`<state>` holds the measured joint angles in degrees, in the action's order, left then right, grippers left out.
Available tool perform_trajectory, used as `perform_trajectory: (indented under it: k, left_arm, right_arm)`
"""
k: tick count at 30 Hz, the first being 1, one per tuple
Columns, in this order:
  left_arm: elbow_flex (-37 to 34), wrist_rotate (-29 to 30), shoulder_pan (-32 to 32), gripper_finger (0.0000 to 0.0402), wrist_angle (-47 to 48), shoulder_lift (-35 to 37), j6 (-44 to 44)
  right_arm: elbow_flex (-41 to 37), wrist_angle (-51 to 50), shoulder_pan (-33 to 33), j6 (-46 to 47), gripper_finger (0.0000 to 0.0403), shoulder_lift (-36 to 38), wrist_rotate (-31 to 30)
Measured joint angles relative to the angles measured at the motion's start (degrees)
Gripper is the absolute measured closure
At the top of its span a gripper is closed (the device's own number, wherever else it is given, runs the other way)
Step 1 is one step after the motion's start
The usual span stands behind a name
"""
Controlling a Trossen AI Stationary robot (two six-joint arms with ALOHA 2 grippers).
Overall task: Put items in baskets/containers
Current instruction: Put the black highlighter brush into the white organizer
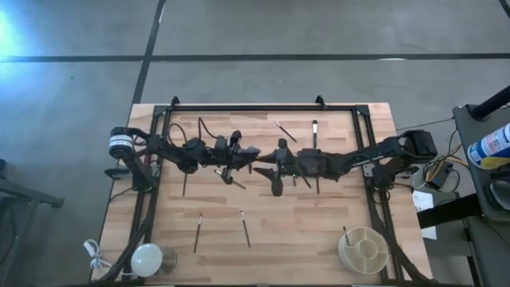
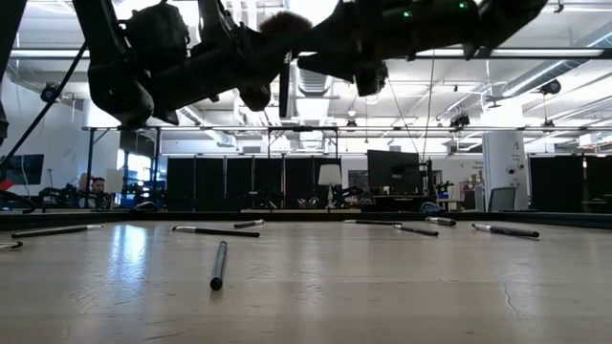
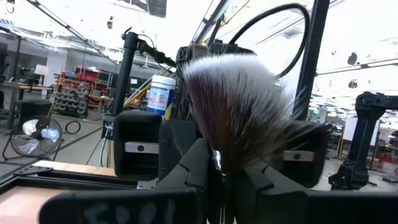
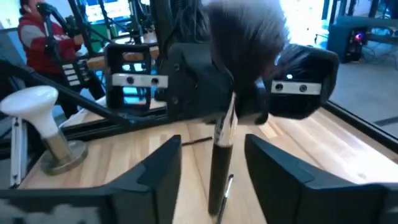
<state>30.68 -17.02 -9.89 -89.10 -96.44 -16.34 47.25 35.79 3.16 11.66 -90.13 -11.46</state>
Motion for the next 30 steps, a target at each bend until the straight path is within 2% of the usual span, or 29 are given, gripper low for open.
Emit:
perform_trajectory:
  k: [5,9,12,19,26,30]
  left_arm:
    - [0.11,0.01,0.00,0.0370,-0.04,0.02,0.09]
    - [0.24,-0.04,0.00,0.0370,-0.07,0.06,0.05]
    - [0.19,-0.04,0.00,0.0370,-0.06,0.12,0.02]
    - [0.14,0.31,0.02,0.0368,-0.08,0.35,-0.69]
    - [-0.07,0.26,-0.17,0.0270,0.06,1.25,-5.63]
    - [-0.28,-0.07,-0.15,0.0244,0.70,1.42,-5.31]
  right_arm:
    - [3.21,-1.64,-1.16,0.67,0.0204,-2.91,-0.09]
    - [5.40,-2.95,-1.88,1.31,0.0219,-5.40,-0.04]
    - [6.02,-2.91,-1.84,1.23,0.0253,-6.35,-0.02]
    - [5.83,-4.94,-1.55,0.02,0.0364,-4.89,0.61]
    - [5.02,-17.83,1.17,-2.34,0.0364,-0.31,-0.84]
    - [3.41,-19.33,3.62,-2.09,0.0364,2.13,-1.14]
